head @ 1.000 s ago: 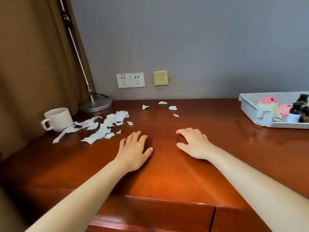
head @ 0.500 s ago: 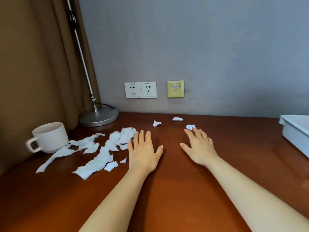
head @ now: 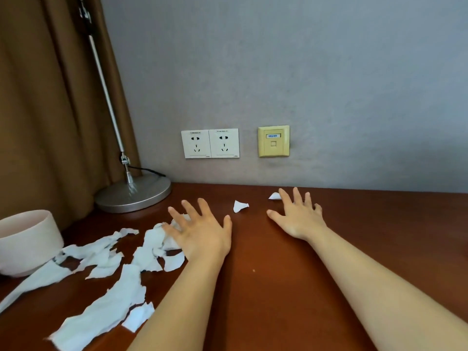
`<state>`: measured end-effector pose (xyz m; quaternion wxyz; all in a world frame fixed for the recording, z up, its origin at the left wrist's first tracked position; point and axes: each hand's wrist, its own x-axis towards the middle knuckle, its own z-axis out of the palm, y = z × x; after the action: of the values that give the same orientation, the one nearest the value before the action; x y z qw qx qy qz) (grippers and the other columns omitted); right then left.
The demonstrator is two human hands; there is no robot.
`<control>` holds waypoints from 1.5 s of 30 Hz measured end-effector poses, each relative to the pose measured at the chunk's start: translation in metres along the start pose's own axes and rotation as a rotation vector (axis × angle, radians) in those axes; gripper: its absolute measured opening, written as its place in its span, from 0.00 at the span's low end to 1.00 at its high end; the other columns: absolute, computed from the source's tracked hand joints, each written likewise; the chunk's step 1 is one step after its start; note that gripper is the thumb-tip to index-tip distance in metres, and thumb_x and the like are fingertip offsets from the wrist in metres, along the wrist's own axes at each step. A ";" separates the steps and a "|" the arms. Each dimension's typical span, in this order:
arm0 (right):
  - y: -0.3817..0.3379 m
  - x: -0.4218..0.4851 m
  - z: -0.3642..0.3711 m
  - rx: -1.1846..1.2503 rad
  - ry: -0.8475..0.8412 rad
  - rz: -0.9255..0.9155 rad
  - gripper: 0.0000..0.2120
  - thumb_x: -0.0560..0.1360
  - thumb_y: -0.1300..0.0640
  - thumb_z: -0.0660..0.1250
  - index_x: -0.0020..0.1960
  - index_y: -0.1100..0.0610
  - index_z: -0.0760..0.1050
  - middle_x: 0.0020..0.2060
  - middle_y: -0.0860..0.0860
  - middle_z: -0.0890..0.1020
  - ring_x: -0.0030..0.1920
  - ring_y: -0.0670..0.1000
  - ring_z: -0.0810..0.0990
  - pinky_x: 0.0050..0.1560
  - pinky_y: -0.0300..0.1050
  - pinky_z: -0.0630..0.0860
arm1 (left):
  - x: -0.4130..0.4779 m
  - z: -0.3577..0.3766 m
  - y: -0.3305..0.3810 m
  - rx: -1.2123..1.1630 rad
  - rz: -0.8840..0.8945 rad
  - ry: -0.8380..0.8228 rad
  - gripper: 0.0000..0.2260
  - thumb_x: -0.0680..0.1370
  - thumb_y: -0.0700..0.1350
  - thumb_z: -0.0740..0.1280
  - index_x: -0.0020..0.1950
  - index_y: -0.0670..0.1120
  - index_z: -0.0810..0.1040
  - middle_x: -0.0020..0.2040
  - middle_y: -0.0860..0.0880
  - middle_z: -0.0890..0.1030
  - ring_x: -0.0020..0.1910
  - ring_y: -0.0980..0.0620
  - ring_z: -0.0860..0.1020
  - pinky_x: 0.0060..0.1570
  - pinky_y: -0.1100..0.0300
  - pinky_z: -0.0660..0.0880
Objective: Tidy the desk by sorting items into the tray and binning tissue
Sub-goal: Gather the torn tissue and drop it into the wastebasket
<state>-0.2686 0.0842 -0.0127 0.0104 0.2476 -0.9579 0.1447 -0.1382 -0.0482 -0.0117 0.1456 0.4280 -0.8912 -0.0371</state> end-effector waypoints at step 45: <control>-0.030 0.019 0.012 0.157 0.146 -0.394 0.04 0.77 0.57 0.61 0.43 0.53 0.69 0.50 0.52 0.76 0.54 0.53 0.72 0.55 0.48 0.69 | 0.033 0.013 0.004 -0.207 0.421 -0.089 0.16 0.80 0.52 0.56 0.65 0.48 0.67 0.66 0.45 0.69 0.66 0.44 0.66 0.64 0.50 0.65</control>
<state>-0.2703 0.0467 -0.0138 0.0884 0.4190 -0.8735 0.2316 -0.1646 -0.0721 -0.0157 0.1540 0.2137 -0.9577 -0.1159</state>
